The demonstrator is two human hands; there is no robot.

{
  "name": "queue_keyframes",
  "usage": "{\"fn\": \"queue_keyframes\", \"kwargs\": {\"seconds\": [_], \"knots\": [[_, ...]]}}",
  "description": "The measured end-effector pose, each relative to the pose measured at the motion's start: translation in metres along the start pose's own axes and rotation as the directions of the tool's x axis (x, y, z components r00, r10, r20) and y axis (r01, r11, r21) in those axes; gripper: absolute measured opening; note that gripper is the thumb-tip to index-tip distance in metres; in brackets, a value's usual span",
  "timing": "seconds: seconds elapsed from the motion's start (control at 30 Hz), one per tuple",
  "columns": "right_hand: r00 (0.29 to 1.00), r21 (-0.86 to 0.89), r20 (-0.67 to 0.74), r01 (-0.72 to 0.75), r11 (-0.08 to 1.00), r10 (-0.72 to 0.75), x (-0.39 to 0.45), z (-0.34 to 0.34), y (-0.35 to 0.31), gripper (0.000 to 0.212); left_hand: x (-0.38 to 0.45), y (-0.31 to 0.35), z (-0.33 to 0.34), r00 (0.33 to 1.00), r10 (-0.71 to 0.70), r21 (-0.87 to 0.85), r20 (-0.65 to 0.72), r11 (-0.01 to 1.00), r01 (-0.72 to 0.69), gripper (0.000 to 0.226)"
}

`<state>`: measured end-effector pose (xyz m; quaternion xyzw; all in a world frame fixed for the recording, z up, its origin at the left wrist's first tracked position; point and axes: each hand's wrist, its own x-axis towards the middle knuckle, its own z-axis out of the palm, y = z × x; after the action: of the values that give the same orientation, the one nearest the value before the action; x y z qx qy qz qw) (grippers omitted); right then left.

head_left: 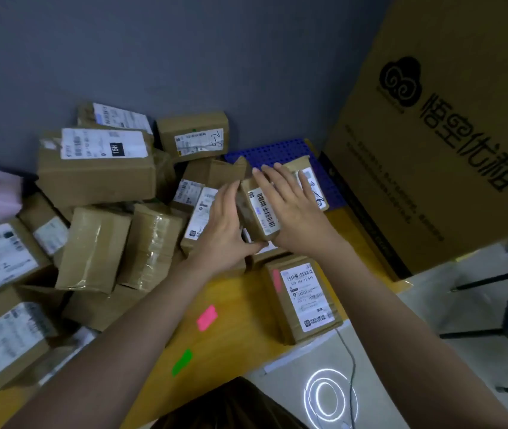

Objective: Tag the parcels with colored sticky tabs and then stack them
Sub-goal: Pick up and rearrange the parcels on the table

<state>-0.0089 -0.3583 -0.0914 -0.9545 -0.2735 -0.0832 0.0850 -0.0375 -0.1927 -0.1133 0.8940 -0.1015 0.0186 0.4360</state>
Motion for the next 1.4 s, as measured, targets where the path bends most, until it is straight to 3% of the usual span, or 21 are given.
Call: {"fn": "queue_keyframes", "kwargs": {"seconds": [0.13,0.23,0.3,0.33,0.4,0.5,0.6,0.7,0.77,0.83,0.9,0.93,1.1,1.13,1.3,1.4], "knots": [[0.999,0.136,0.04,0.026,0.99,-0.031,0.006,-0.008,-0.011,0.115,-0.005,-0.016,-0.019,0.999,0.009,0.086,-0.04,0.996,-0.006,0.121],[0.989,0.26,0.06,-0.144,0.955,0.133,0.007,-0.016,-0.009,0.127,-0.013,-0.027,-0.039,0.994,-0.083,0.003,-0.066,0.997,0.083,0.124],[0.922,0.557,0.124,-0.37,0.744,0.366,0.005,-0.027,-0.011,0.109,-0.019,-0.036,-0.054,0.989,-0.139,-0.096,-0.056,0.986,0.133,0.12],[0.867,0.698,0.205,-0.455,0.553,0.455,0.005,-0.03,-0.012,0.095,-0.022,-0.039,-0.061,0.986,-0.164,-0.147,-0.029,0.976,0.158,0.118],[0.76,0.782,0.428,-0.583,0.221,0.49,0.008,-0.028,-0.01,0.078,-0.028,-0.043,-0.073,0.977,-0.206,-0.225,0.045,0.951,0.211,0.113],[0.719,0.736,0.598,-0.668,0.112,0.355,0.019,-0.017,-0.008,0.075,-0.036,-0.044,-0.082,0.969,-0.223,-0.289,0.107,0.925,0.245,0.111],[0.709,0.733,0.661,-0.681,-0.009,0.246,0.026,-0.006,-0.016,0.042,-0.042,-0.04,-0.086,0.965,-0.225,-0.331,0.135,0.908,0.258,0.098],[0.707,0.759,0.65,-0.624,-0.186,0.28,0.023,0.004,-0.022,0.042,-0.047,-0.04,-0.085,0.946,-0.321,-0.357,0.041,0.88,0.314,0.084],[0.721,0.789,0.613,-0.539,-0.293,0.323,0.02,0.009,-0.027,0.047,-0.049,-0.041,-0.078,0.917,-0.398,-0.361,-0.024,0.859,0.363,0.056],[0.719,0.807,0.584,-0.46,-0.371,0.378,0.016,0.012,-0.033,0.052,-0.053,-0.04,-0.067,0.882,-0.454,-0.395,0.128,0.793,0.465,0.044],[0.708,0.809,0.573,-0.407,-0.425,0.412,0.014,0.013,-0.043,0.064,-0.056,-0.036,-0.053,0.822,-0.454,-0.418,0.343,0.711,0.566,0.039],[0.703,0.806,0.574,-0.395,-0.441,0.42,0.013,0.015,-0.049,0.069,-0.057,-0.032,-0.045,0.81,-0.441,-0.431,0.386,0.69,0.581,0.034],[0.664,0.803,0.577,-0.352,-0.481,0.475,0.005,0.023,-0.069,0.053,-0.052,-0.022,-0.018,0.833,-0.465,-0.566,0.299,0.616,0.547,0.003],[0.664,0.809,0.568,-0.343,-0.477,0.486,0.003,0.023,-0.07,0.051,-0.052,-0.023,-0.016,0.828,-0.484,-0.565,0.283,0.614,0.552,0.008],[0.581,0.856,0.516,-0.358,-0.372,0.629,-0.016,0.021,-0.062,0.049,-0.069,-0.045,-0.009,0.766,-0.554,-0.318,0.325,0.699,0.64,0.009],[0.581,0.867,0.488,-0.412,-0.282,0.652,-0.037,0.024,-0.057,0.053,-0.091,-0.069,0.001,0.712,-0.61,-0.093,0.349,0.733,0.674,0.006]]}}
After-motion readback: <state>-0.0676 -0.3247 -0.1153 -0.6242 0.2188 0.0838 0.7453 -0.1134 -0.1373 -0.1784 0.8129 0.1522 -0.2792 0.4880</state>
